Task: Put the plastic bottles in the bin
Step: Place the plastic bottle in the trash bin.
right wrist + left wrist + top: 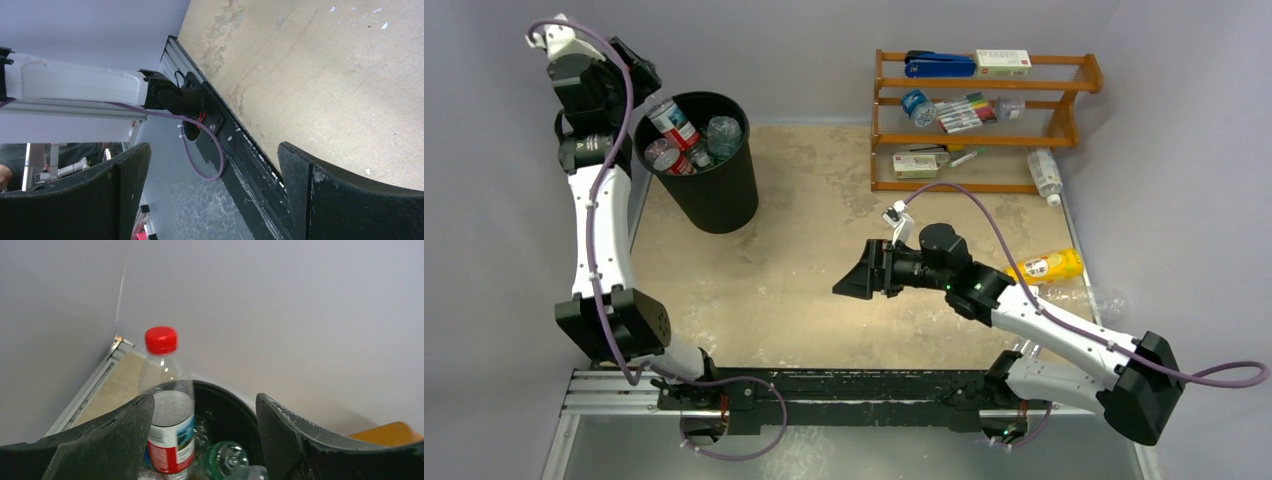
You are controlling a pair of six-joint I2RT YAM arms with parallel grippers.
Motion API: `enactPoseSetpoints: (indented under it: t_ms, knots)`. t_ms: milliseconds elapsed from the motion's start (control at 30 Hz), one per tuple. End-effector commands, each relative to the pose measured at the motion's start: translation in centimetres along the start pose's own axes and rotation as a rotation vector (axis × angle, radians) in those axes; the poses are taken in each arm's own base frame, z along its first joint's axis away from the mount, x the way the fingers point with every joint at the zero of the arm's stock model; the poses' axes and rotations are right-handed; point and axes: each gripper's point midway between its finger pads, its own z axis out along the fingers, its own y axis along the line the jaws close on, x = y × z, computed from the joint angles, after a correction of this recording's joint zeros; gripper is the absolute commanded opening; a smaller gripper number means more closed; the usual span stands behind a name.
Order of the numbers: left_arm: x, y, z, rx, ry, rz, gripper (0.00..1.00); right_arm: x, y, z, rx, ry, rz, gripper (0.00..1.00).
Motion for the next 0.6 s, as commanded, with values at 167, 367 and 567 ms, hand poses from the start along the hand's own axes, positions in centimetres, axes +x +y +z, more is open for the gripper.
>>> enactPoseSetpoints:
  t_ms: [167,367,567]
  knots:
    - [-5.3,-6.4,-9.0,0.193,-0.014,-0.159,0.76,-2.7,3.0,-2.1,-0.016,-0.087,-0.059,1.00]
    - [-0.3,-10.3,-12.7,0.354,0.134,-0.276,0.78,-2.8,1.5,-3.1,0.074,-0.126,-0.026,1.00]
    - [7.0,-15.0,-16.5,0.444,0.318,-0.259,0.80,-1.8,-1.0,-4.6,0.163,-0.174,0.048,1.00]
